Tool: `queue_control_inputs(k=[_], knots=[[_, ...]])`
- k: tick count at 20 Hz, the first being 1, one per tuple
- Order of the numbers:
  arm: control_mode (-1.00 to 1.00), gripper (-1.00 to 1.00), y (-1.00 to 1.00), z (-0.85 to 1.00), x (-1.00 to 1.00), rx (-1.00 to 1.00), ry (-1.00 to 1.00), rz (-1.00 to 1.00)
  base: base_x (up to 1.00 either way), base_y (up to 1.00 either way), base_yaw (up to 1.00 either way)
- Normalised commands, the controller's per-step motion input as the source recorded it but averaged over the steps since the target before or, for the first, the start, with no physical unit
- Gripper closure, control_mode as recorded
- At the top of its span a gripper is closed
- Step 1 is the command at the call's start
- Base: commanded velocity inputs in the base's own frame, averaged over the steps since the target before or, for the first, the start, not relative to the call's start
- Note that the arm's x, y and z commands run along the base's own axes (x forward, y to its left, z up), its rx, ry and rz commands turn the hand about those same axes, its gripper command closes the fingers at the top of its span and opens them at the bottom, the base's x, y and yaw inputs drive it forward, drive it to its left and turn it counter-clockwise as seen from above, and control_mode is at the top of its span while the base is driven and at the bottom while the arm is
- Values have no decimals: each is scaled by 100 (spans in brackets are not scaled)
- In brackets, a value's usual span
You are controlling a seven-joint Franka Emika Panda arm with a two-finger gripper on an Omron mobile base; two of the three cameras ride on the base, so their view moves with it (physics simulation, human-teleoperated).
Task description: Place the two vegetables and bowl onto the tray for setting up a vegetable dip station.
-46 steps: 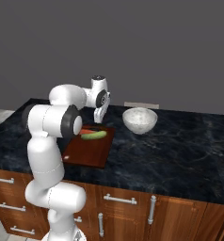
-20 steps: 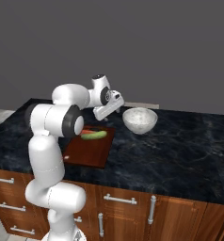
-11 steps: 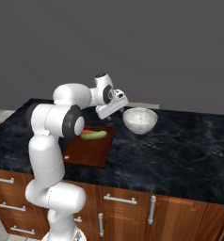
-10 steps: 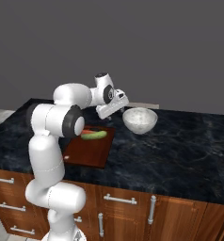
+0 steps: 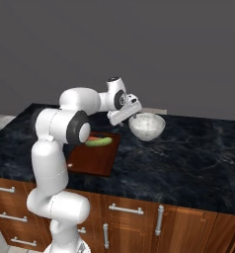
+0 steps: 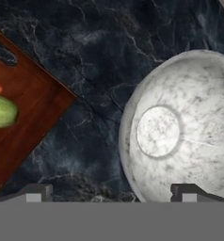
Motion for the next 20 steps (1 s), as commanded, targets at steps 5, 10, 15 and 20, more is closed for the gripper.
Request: queue_control_inputs(k=[5,10,15,20], knots=[[-100,-100,-7,-7,6,0,0,0,0,0,0],[-100,-100,0,-15,17,0,0,0,0,0,0],[-100,-100,0,-15,22,0,0,0,0,0,0],[-100,-100,0,-20,15,0,0,0,0,0,0]])
